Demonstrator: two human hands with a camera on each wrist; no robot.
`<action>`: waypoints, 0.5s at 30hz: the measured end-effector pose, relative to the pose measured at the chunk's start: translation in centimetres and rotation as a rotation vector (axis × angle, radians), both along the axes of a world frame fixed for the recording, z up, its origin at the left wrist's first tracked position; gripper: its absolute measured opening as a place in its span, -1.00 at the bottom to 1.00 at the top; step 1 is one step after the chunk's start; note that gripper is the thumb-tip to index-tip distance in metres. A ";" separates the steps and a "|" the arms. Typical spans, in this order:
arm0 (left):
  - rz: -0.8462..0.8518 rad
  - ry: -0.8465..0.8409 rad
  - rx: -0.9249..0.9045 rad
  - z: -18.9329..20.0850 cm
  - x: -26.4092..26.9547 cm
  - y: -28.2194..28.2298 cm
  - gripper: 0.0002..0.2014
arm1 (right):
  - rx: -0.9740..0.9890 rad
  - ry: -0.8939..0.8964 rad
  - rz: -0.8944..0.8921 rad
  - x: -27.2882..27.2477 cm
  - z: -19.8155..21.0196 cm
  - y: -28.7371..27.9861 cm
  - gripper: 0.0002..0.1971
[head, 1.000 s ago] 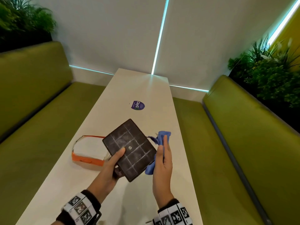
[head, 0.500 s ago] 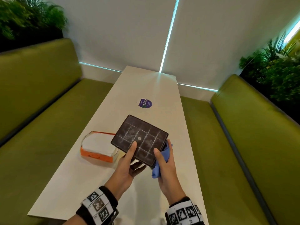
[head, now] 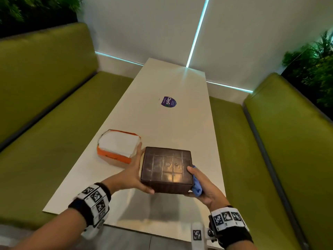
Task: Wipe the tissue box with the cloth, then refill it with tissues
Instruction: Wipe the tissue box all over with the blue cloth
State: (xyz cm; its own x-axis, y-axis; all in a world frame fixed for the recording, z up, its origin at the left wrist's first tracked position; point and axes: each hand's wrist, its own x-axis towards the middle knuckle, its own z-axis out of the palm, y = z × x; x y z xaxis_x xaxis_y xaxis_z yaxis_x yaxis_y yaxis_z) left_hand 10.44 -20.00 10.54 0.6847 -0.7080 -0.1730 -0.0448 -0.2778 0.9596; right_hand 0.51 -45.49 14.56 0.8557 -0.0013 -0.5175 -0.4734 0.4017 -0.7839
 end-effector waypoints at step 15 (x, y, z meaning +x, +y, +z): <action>0.094 -0.118 0.012 -2.9 -0.6 -0.7 0.48 | -0.237 -0.145 -0.153 0.5 -4.1 -0.4 -0.47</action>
